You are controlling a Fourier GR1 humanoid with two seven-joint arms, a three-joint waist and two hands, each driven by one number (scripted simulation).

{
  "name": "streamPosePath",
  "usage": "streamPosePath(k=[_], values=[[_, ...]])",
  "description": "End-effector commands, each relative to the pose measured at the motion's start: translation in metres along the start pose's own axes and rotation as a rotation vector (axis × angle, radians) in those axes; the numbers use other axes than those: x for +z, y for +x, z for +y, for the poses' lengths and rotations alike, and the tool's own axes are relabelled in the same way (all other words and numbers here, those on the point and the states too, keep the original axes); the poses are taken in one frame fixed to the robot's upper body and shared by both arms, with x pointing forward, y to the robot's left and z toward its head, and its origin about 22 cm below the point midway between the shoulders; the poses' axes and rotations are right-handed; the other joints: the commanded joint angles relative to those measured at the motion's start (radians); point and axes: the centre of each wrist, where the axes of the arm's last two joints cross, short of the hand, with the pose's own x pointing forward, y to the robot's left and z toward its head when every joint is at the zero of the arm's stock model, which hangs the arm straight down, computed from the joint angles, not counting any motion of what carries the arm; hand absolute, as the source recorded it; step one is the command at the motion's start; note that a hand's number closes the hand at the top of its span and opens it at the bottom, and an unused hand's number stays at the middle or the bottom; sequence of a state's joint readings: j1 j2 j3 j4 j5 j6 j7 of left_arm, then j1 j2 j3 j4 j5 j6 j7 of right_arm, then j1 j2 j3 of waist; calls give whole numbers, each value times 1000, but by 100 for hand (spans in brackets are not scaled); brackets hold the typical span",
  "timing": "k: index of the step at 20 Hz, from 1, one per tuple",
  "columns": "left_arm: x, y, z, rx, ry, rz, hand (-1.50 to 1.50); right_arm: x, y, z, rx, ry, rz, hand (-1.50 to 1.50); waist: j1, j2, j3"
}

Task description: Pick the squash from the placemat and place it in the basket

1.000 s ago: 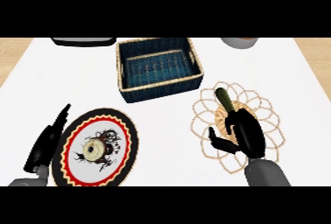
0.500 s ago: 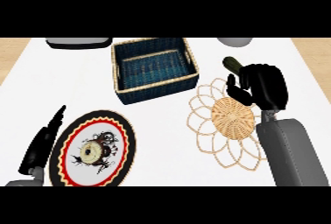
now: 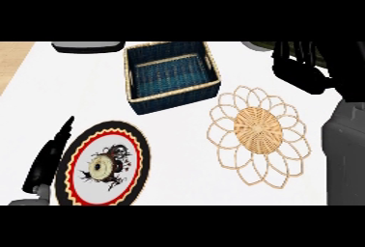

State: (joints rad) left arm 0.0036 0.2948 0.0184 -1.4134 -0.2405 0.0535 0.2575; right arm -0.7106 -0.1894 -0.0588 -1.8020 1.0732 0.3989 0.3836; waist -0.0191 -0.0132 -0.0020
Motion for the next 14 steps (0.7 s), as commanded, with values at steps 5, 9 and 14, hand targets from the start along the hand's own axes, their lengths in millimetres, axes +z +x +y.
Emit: streamPosePath(k=[5, 9, 14], values=[[6, -2, 3, -5, -12, -18, 0, 6, 41, -75, -156, 60, -32, 150, 18, 6, 2], [3, -11, -6, -11, -40, -24, 0, -14, 77, -80, -218, 94, -4, 150, 25, 10, 1], [-8, 10, -7, -16, -9, -32, 0, -41, 88, -59, -241, 137, -19, 150, 26, 13, 2]])
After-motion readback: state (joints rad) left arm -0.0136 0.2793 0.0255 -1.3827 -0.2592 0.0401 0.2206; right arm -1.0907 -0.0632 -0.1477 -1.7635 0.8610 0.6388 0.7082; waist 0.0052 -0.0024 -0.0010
